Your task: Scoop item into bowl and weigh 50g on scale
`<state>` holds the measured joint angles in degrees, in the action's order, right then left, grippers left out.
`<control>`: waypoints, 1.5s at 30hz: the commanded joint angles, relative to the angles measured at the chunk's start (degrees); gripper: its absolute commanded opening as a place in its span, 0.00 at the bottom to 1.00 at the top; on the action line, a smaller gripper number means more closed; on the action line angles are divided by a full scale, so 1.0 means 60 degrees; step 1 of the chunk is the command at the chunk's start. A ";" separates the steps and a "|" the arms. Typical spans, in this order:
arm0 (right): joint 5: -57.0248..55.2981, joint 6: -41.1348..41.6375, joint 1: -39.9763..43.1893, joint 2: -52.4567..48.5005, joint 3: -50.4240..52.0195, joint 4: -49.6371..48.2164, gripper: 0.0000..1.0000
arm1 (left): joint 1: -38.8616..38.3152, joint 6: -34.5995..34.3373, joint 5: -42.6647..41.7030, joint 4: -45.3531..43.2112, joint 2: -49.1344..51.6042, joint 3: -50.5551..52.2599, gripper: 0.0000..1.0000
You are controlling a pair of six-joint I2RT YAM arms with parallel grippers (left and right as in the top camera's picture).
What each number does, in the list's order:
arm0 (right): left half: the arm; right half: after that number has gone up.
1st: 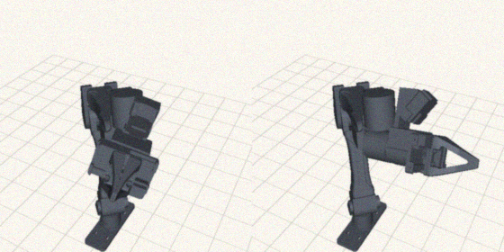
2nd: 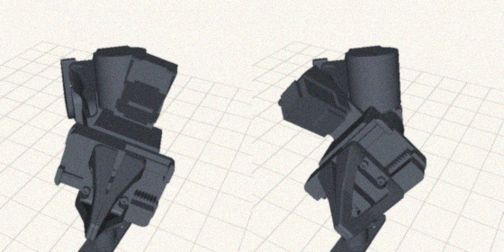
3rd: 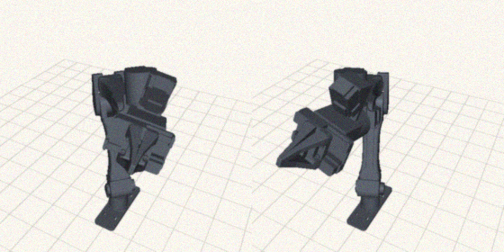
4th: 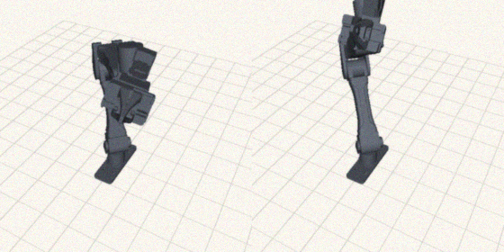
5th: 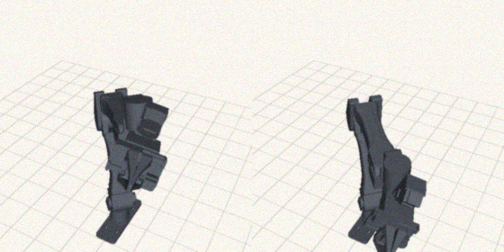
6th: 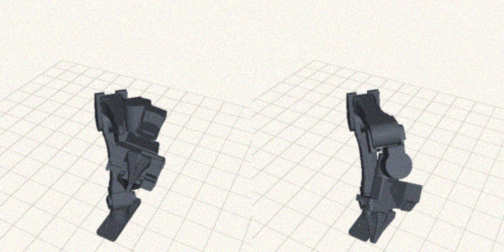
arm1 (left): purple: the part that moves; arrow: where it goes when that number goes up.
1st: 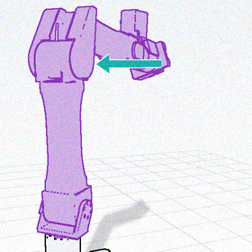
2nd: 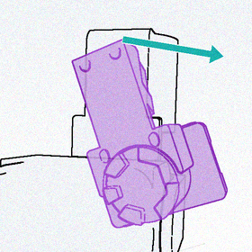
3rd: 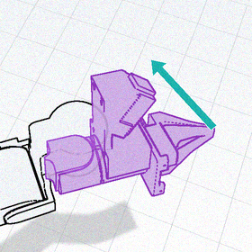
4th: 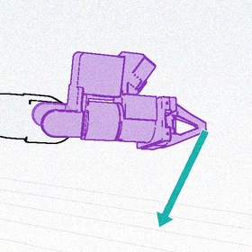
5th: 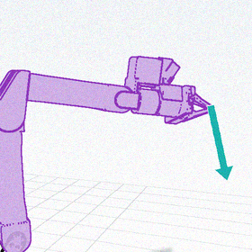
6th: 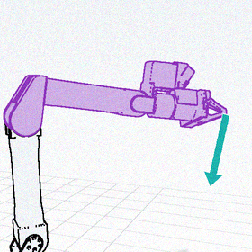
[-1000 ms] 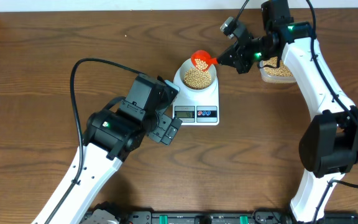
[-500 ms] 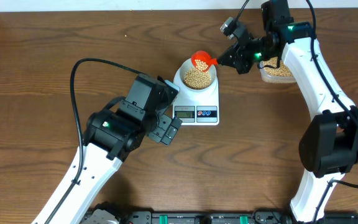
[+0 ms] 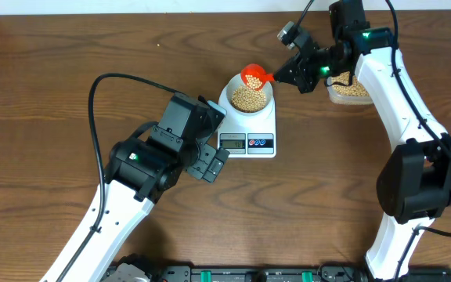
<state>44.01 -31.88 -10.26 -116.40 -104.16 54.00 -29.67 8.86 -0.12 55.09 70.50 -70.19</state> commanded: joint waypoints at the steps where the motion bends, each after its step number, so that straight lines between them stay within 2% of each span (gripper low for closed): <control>1: 0.0160 0.0091 -0.0058 0.0317 -0.0011 0.0004 0.01 | 0.0040 0.0051 -0.0058 -0.0004 -0.0015 -0.0047 0.98; 3: 0.0353 -0.0011 -0.0058 0.0317 -0.0011 0.0069 0.01 | 0.0040 0.0055 -0.0058 -0.0004 -0.0015 -0.0047 0.98; 6: 0.1155 -0.1322 -0.0058 0.0321 -0.0011 0.0510 0.01 | 0.0040 0.0055 -0.0062 -0.0004 -0.0015 -0.0047 0.98; 11: 0.0616 -0.0554 -0.0036 0.0317 -0.0011 0.0288 0.01 | 0.0040 0.0055 -0.0058 -0.0004 -0.0015 -0.0047 0.98; 36: 0.0616 -0.0474 -0.0055 0.0317 -0.0011 0.0291 0.01 | 0.0040 0.0055 -0.0062 0.0000 -0.0015 -0.0047 0.98; 40: 0.0750 -0.0678 -0.0058 0.0321 -0.0011 0.0419 0.01 | 0.0040 0.0055 -0.0058 -0.0004 -0.0015 -0.0047 0.98; 42: 0.1249 -0.1716 -0.0058 0.0321 -0.0011 0.0831 0.01 | 0.0040 0.0055 -0.0058 -0.0004 -0.0015 -0.0047 0.98; 45: 0.0900 -0.1381 -0.0055 0.0317 -0.0011 0.0739 0.01 | 0.0040 0.0055 -0.0062 -0.0004 -0.0018 -0.0047 0.98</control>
<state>48.10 -38.50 -10.37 -116.38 -104.16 58.81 -29.67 8.88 -0.12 55.09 70.50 -70.19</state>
